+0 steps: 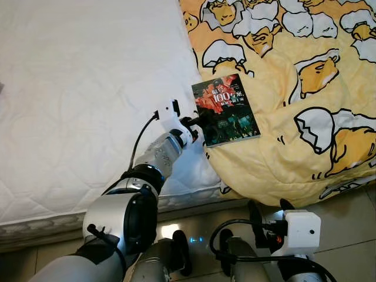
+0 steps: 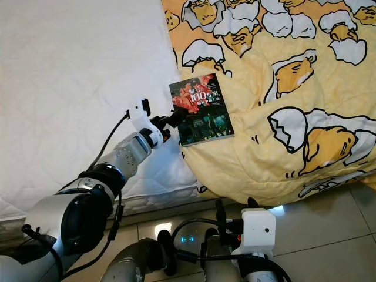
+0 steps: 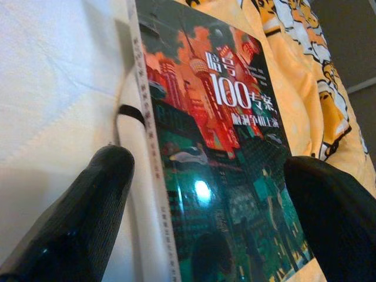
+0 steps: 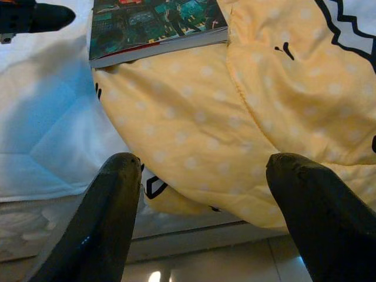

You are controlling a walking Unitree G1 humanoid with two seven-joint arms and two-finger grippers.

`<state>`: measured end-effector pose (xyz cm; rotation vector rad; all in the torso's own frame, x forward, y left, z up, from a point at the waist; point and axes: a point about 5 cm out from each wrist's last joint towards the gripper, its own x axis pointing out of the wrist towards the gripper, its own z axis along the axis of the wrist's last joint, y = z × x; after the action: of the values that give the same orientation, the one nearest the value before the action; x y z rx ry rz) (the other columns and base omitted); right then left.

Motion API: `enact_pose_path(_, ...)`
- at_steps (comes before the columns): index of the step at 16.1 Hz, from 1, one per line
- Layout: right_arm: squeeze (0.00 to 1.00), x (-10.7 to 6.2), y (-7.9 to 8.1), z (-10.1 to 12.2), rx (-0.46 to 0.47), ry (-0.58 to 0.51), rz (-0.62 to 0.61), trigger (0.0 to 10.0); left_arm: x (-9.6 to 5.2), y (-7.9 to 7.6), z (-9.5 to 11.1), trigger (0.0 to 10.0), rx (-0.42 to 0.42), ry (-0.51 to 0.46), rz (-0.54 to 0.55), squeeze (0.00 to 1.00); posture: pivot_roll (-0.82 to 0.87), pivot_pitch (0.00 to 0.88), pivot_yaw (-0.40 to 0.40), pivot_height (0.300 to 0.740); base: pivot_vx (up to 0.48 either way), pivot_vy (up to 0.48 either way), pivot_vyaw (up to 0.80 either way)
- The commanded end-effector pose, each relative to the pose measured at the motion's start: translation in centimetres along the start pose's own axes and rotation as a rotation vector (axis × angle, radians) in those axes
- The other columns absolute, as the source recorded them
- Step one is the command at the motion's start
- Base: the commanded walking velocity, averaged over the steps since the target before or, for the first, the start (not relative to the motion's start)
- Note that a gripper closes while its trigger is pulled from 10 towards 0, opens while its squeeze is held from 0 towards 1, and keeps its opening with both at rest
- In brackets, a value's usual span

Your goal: Clean up the room

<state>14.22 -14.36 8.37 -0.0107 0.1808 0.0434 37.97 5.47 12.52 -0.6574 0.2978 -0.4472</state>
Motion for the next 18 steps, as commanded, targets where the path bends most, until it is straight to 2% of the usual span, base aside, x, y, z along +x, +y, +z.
enact_pose_path(1, 0.13, -0.4, 0.1, 0.2, -0.001, 0.004, 0.000, 10.0, -0.3, 0.4, -1.5, 10.0, -0.012, 0.047, 0.016, 0.00, -0.23, 0.305, 0.088, 0.740, 0.000, 0.000, 0.00)
enact_pose_path(8, 0.13, -0.8, 0.5, 0.0, 0.006, 0.018, 0.016, 10.0, -0.2, -0.3, -3.9, 10.0, -0.036, 0.097, 0.029, 0.00, -0.23, 0.315, 0.080, 0.740, 0.000, 0.000, 0.00)
enact_pose_path(12, 0.13, -0.9, 0.5, 0.0, 0.008, 0.022, 0.017, 10.0, -0.1, -0.8, -4.3, 10.0, -0.030, 0.118, 0.016, 0.00, -0.24, 0.314, 0.083, 0.740, 0.000, 0.000, 0.00)
enact_pose_path(13, 0.13, -0.9, 0.5, -0.1, 0.010, 0.024, 0.017, 10.0, -0.2, -0.6, -4.8, 7.5, -0.043, 0.138, 0.024, 0.00, -0.24, 0.315, 0.083, 0.740, 0.000, 0.000, 0.00)
enact_pose_path(15, 0.13, -0.9, 0.6, -0.2, 0.014, 0.028, 0.018, 10.0, -0.4, -0.5, -5.2, 0.0, -0.125, 0.133, 0.024, 0.00, -0.24, 0.315, 0.083, 0.740, 0.000, 0.000, 0.00)
enact_pose_path(18, 0.13, -1.0, 0.6, -0.2, 0.014, 0.032, 0.017, 10.0, -0.4, -0.8, -5.6, 0.0, -0.133, 0.139, 0.004, 0.00, -0.25, 0.302, 0.081, 0.740, 0.000, 0.000, 0.00)
